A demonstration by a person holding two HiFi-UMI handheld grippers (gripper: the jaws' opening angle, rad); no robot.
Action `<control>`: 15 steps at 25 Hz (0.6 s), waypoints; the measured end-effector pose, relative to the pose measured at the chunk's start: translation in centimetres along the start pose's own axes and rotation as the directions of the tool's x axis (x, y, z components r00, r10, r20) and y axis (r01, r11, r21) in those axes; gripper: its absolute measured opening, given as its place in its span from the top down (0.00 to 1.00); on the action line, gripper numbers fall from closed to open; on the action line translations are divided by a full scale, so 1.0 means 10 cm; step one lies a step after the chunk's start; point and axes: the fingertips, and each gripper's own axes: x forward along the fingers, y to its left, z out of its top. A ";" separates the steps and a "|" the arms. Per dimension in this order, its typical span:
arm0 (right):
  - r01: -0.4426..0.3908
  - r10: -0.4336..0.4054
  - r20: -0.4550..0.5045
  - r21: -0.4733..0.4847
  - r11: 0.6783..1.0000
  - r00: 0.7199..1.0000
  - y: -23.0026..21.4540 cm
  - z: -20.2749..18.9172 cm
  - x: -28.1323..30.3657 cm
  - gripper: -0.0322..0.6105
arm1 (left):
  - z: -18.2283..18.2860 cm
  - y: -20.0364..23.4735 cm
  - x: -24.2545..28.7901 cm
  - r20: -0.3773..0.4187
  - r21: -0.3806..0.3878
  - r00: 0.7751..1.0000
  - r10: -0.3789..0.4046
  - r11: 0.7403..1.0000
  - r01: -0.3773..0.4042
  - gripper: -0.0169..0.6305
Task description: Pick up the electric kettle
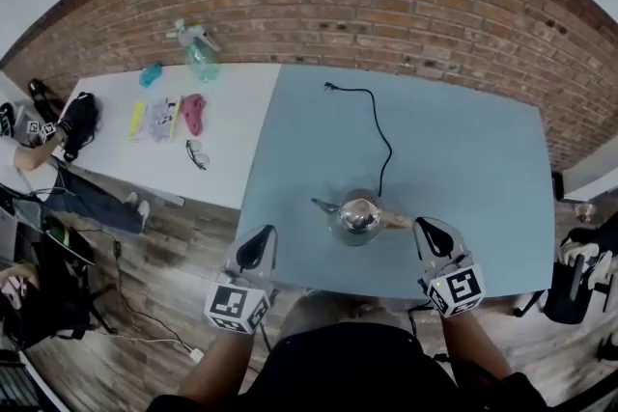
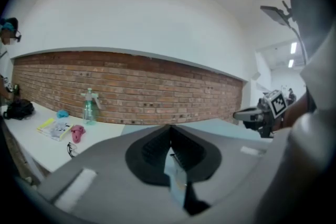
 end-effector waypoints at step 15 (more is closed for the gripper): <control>0.252 -0.251 -0.060 0.018 0.968 0.966 -0.03 0.01 -0.26 0.95 | -0.35 0.17 0.75 -0.088 -0.009 0.963 -0.253 0.967 0.254 0.97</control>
